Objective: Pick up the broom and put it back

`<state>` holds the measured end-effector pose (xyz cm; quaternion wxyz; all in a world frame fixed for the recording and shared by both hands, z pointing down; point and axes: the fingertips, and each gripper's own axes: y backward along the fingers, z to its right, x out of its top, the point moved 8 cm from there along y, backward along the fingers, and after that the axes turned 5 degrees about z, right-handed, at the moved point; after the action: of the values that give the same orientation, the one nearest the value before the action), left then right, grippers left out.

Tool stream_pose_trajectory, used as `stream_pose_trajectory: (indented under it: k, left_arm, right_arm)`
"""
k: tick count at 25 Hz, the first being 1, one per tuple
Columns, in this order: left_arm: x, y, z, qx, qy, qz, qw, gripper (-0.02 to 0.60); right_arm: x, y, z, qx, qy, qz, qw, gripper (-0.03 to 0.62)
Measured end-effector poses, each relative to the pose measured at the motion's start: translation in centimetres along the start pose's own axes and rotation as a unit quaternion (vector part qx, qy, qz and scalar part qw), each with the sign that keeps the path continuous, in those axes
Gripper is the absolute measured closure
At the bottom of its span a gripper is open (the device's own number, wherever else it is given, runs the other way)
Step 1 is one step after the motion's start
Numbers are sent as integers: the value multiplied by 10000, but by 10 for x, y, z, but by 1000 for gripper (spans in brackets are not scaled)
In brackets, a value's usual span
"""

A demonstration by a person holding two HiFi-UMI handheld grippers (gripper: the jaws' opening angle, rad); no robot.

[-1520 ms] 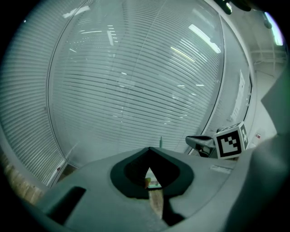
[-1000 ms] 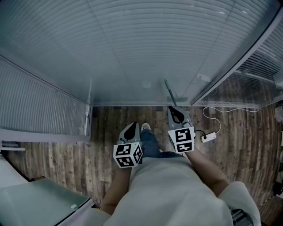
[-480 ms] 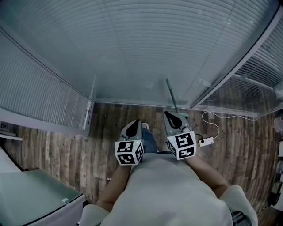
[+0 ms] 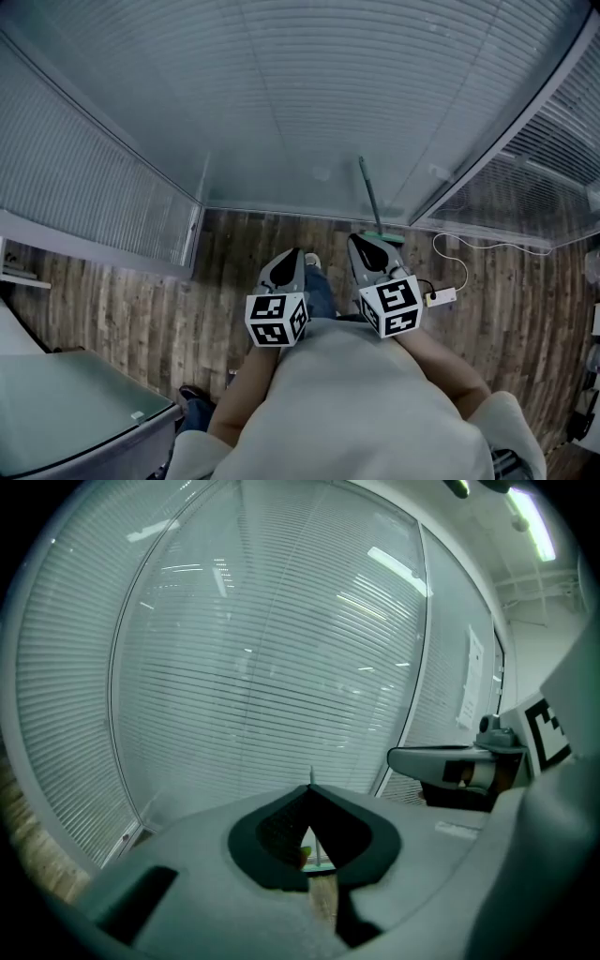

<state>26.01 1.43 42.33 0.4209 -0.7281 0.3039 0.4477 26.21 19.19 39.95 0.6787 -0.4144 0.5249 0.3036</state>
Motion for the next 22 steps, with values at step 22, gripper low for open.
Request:
stream_pose_trajectory:
  k: [22]
  left_arm:
    - [-7, 19, -7, 44, 138, 97, 9998, 577]
  right_arm:
    - [-6, 2, -19, 206, 134, -129, 9996, 589]
